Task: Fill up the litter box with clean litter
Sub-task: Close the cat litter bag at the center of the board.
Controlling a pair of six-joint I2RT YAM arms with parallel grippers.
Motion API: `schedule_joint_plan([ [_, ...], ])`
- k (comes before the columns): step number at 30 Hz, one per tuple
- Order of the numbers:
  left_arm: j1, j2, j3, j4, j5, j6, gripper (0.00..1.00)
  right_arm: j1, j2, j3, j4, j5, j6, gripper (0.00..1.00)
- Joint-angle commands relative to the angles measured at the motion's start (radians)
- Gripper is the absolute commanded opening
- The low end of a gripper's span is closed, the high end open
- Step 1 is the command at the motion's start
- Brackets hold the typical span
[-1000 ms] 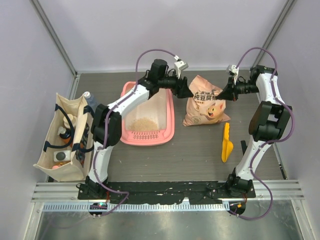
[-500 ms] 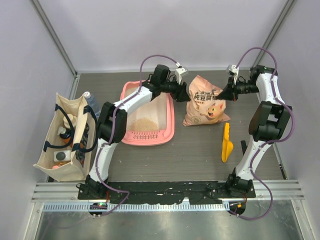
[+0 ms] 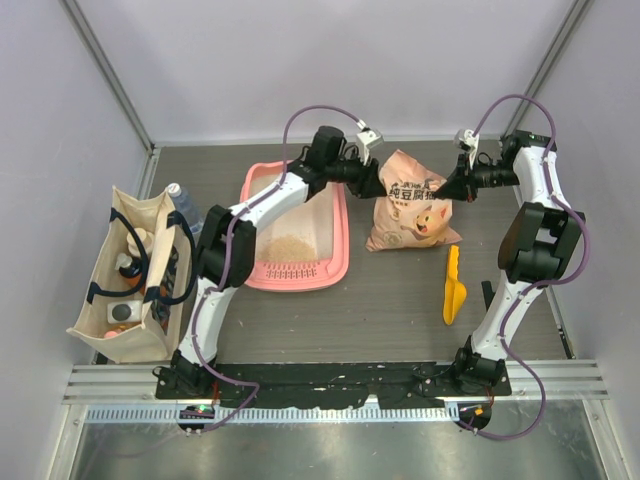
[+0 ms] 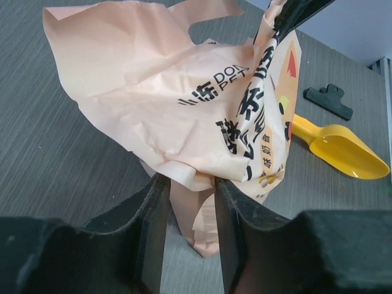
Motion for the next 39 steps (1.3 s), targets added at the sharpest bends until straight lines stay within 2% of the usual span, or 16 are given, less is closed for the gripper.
schedule_joint_plan([
  [1, -0.003, 0.0, 0.056, 0.089, -0.026, -0.039, 0.35, -0.012, -0.087, 0.035, -0.182, -0.082, 0.025, 0.02],
  [4, -0.002, 0.01, 0.068, 0.085, -0.064, -0.055, 0.16, -0.012, -0.084, 0.036, -0.182, -0.088, 0.022, 0.02],
  [5, 0.001, 0.014, 0.07, 0.069, -0.104, -0.059, 0.04, -0.012, -0.081, 0.038, -0.184, -0.092, 0.034, 0.02],
  [6, 0.009, 0.014, 0.068, 0.065, -0.113, -0.074, 0.0, -0.015, -0.072, 0.05, -0.184, -0.099, 0.042, 0.02],
  [10, 0.066, 0.007, 0.058, 0.033, 0.001, -0.214, 0.0, -0.059, -0.039, 0.088, -0.179, -0.143, 0.104, 0.02],
  [15, 0.133, -0.078, -0.073, 0.12, 0.191, -0.399, 0.0, -0.1, -0.025, 0.104, -0.179, -0.165, 0.149, 0.01],
  [20, 0.13, -0.102, -0.189, 0.226, 0.288, -0.527, 0.0, -0.101, -0.029, 0.073, -0.179, -0.182, 0.178, 0.01],
  [23, 0.125, -0.112, -0.22, 0.276, 0.282, -0.553, 0.0, -0.094, -0.045, 0.043, -0.179, -0.171, 0.167, 0.01],
  [25, 0.122, -0.139, -0.216, 0.278, 0.247, -0.481, 0.19, -0.09, -0.048, 0.033, -0.178, -0.165, 0.164, 0.01],
  [26, 0.115, -0.142, -0.197, 0.258, 0.189, -0.443, 0.42, -0.088, -0.05, 0.033, -0.179, -0.162, 0.164, 0.02],
  [27, 0.109, -0.141, -0.174, 0.237, 0.152, -0.412, 0.5, -0.088, -0.047, 0.033, -0.179, -0.165, 0.164, 0.01],
  [28, 0.101, -0.135, -0.115, 0.192, 0.126, -0.347, 0.66, -0.087, -0.047, 0.033, -0.178, -0.165, 0.164, 0.01],
  [30, 0.075, -0.095, -0.043, 0.149, 0.034, -0.291, 0.7, -0.082, -0.047, 0.032, -0.178, -0.166, 0.164, 0.01],
  [33, 0.04, -0.026, 0.103, 0.128, -0.005, -0.198, 0.68, -0.074, -0.048, 0.035, -0.179, -0.168, 0.164, 0.01],
  [34, 0.024, -0.012, 0.129, 0.049, -0.011, -0.132, 0.65, -0.073, -0.052, 0.035, -0.179, -0.171, 0.163, 0.01],
  [39, -0.003, 0.034, 0.168, 0.002, -0.07, 0.005, 0.61, -0.073, -0.053, 0.038, -0.178, -0.168, 0.167, 0.01],
])
